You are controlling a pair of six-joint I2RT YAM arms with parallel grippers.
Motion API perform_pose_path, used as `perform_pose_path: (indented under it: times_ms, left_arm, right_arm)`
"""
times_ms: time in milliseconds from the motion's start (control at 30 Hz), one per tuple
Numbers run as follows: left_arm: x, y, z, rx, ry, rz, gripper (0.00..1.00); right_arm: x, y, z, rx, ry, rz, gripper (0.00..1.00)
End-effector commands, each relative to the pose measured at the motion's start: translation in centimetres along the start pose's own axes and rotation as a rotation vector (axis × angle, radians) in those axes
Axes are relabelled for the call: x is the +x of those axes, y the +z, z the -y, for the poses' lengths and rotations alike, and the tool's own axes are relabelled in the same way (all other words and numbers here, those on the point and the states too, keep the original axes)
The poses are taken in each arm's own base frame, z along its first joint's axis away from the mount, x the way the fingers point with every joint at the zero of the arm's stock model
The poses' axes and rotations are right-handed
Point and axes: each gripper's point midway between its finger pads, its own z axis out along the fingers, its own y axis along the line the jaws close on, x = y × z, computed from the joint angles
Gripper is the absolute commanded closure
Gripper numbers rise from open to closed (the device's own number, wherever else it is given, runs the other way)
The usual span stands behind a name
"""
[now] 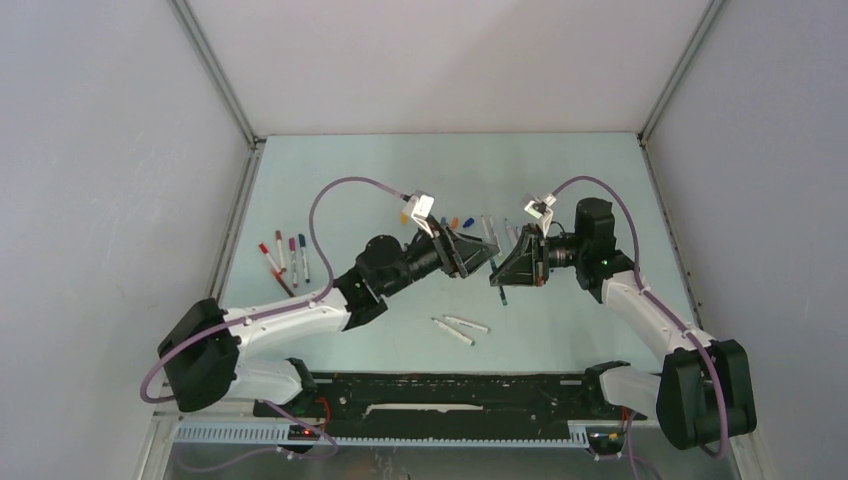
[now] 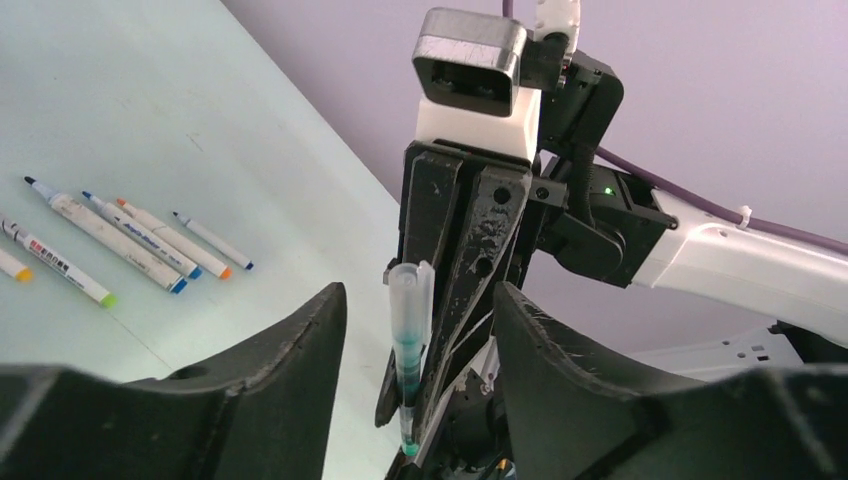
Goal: Open the pen caps
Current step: Open the pen cap from the pen.
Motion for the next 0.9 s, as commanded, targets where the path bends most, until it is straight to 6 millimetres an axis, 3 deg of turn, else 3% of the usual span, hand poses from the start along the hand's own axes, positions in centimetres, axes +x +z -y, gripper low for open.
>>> perform_pose_path:
  times_ms: [0,333,467,567,667,767,867]
  left_arm:
    - [-2.2,1.2,2.2,0.054,-0.014,0.042,0.45]
    - [-1.3,1.9,2.1,0.055,-0.044,0.0,0.51]
    - [-1.0,2.1,2.0,0.058,-0.052,-0.01,0.59]
    - [-1.2,2.2,2.3,0.064,-0.049,-0.009,0.74]
    - [-1.7,2.2,2.3,0.052,-0.026,0.003,0.97]
    - [-4.7,1.5,1.0,-0.038,0.023,0.093,1.0]
    - [-10.3,-0.1,-0.1,-0.108,0.074,0.242,1.0]
  right_arm:
    - [-1.5,0.1,-0.3,0.0,-0.069,0.005,1.0]
    - [-1.7,0.1,0.2,0.026,-0.065,0.013,1.0]
    - [-1.6,0.1,0.4,0.032,-0.059,0.013,1.0]
    - [-1.6,0.1,0.4,0.032,-0.055,0.012,1.0]
    - [-1.5,0.2,0.5,0.032,-0.052,0.011,1.0]
    - [-1.2,0.4,0.5,0.024,-0.041,0.002,1.0]
    - [-0.7,0.8,0.4,0.011,-0.023,-0.012,1.0]
